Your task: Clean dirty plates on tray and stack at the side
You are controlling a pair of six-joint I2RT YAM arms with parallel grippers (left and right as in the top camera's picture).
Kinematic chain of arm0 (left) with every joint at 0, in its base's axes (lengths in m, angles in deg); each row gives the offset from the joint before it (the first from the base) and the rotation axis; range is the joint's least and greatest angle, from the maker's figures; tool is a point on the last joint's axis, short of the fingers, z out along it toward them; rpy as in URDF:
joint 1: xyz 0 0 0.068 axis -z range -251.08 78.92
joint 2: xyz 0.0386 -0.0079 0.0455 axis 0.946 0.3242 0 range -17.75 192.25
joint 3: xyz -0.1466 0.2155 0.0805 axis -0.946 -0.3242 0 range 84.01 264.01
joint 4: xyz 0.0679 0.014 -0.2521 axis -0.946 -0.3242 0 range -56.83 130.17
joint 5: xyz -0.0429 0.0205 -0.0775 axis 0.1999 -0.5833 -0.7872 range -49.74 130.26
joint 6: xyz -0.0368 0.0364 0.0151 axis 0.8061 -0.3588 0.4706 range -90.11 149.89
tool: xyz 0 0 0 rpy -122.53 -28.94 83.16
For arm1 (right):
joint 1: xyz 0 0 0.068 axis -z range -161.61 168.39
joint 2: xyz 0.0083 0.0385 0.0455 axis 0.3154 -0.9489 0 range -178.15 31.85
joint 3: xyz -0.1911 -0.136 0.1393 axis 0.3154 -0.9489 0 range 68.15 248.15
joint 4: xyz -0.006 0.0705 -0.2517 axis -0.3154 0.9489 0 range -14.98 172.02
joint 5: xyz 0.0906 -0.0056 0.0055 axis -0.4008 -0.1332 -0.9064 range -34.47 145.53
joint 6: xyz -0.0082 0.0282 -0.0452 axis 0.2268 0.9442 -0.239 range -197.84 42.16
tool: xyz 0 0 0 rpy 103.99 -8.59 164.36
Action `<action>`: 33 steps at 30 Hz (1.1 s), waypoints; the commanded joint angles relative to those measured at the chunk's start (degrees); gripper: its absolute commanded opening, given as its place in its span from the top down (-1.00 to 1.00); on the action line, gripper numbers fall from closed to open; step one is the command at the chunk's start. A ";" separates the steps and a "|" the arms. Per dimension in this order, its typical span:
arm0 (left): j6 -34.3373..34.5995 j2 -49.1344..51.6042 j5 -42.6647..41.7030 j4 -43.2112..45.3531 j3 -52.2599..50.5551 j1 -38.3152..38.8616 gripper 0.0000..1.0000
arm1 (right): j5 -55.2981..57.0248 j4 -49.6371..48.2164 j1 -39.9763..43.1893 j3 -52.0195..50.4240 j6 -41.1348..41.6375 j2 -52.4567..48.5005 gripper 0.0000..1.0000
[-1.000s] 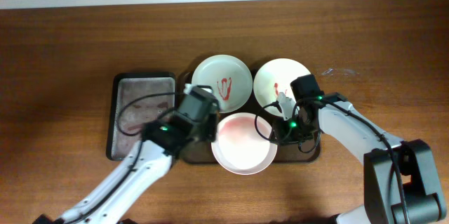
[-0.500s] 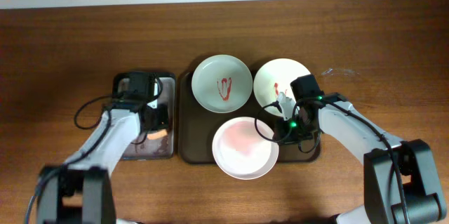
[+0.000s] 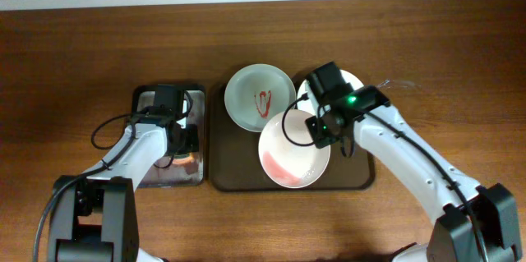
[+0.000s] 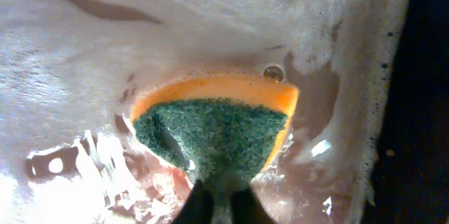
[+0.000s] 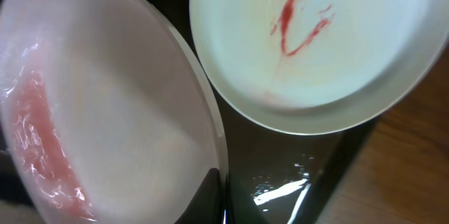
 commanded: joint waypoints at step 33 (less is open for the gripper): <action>-0.22 -0.90 -0.70 3.98 0.26 -0.02 1.00 | 4.24 2.71 24.50 9.79 15.69 12.94 0.92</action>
